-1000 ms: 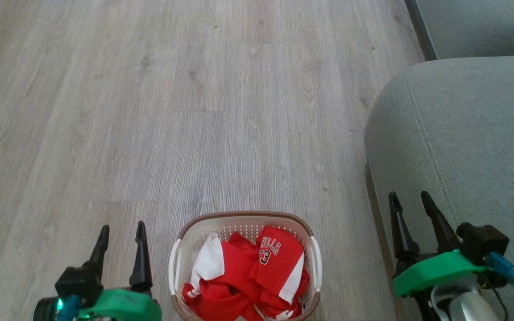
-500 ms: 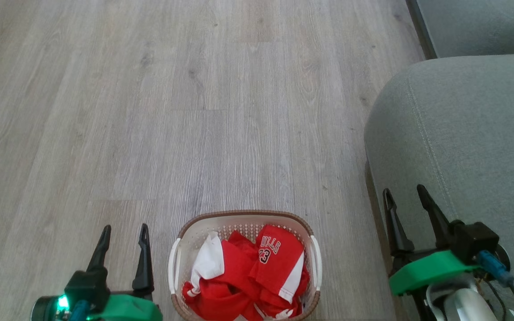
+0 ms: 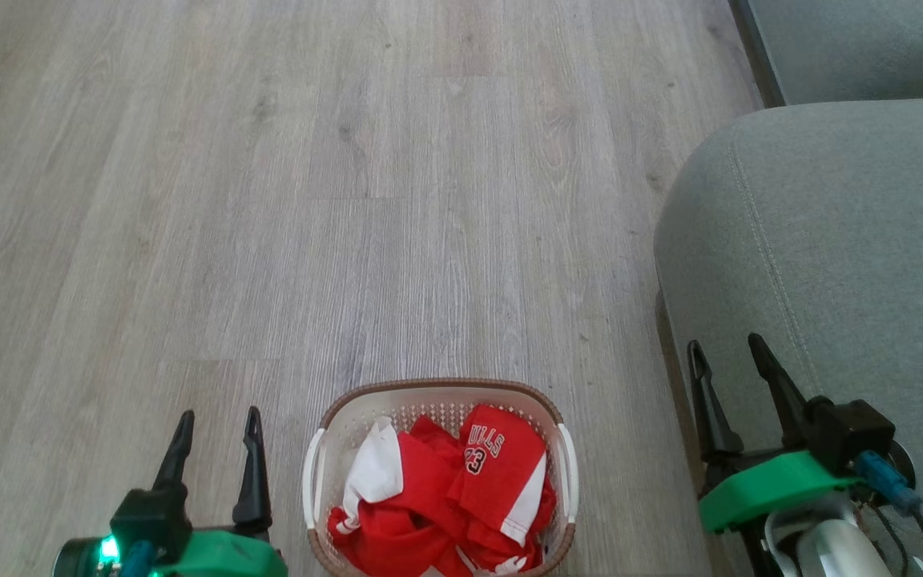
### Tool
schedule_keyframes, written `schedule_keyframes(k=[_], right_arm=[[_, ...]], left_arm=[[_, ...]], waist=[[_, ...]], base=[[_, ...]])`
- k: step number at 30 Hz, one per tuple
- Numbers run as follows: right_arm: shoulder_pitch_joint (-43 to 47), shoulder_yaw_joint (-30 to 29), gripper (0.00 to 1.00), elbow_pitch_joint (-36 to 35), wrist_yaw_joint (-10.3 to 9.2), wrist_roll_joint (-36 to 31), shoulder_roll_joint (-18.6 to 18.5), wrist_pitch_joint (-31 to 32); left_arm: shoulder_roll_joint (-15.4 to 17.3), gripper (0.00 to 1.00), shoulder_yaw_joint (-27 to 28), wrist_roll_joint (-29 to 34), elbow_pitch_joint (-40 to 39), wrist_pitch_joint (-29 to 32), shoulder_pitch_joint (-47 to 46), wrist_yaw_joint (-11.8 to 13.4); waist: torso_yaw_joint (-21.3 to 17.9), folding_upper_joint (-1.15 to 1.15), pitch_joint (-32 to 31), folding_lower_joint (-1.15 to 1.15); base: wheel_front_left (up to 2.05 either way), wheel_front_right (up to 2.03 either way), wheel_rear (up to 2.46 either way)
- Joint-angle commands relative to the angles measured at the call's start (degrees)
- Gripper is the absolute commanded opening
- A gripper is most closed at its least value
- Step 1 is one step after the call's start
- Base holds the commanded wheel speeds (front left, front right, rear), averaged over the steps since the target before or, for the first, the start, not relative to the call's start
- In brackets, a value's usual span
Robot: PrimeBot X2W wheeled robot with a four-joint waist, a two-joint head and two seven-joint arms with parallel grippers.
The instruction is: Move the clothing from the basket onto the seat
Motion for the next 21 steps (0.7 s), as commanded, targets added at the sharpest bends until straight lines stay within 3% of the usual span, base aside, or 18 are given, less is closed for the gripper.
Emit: schedule_keyframes(k=[1,21], right_arm=[[-2.63,1.24,1.0,-1.4,-0.01,-0.18,-0.56,-0.68],[-2.39,1.06,1.0,-1.11,-0.01,-0.32,-0.56,-0.68]], left_arm=[[0.09,1.0,1.95,-0.48,-1.55,-0.73,-1.86,0.37],[0.09,1.0,0.76,-0.89,-1.33,-0.73,-1.86,0.17]], waist=[[0.05,0.0,-0.04,0.0],[0.5,0.0,0.9,0.0]], base=[[0.0,0.0,0.0],[0.0,0.0,0.0]])
